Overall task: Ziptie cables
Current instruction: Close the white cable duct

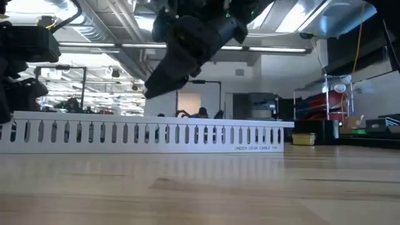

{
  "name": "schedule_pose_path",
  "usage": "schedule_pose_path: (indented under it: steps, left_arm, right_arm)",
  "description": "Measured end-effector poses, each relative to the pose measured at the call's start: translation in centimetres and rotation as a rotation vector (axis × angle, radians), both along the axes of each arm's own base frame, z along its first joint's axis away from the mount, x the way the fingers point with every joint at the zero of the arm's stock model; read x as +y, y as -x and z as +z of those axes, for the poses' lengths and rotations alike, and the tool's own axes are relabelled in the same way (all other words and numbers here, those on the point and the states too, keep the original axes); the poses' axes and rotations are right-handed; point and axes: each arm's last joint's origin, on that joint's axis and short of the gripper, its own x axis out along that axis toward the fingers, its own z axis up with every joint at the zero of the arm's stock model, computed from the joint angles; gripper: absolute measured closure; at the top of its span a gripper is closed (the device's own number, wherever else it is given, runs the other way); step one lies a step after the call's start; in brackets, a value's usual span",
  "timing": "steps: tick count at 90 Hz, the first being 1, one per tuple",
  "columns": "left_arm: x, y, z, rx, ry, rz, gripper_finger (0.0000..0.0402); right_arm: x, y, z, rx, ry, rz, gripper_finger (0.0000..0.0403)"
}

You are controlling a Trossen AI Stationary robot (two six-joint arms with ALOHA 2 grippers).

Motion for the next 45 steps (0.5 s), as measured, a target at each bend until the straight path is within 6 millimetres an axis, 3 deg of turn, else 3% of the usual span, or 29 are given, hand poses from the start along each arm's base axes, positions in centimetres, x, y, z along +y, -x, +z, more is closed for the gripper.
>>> schedule_pose_path:
  steps: [45]
  left_arm:
    - [0.0, 0.0, 0.0, -0.002, -0.003, 0.000, 0.0167]
  right_arm:
    - [1.1, 1.1, -3.2, 0.017, 0.004, -0.011, 0.0084]
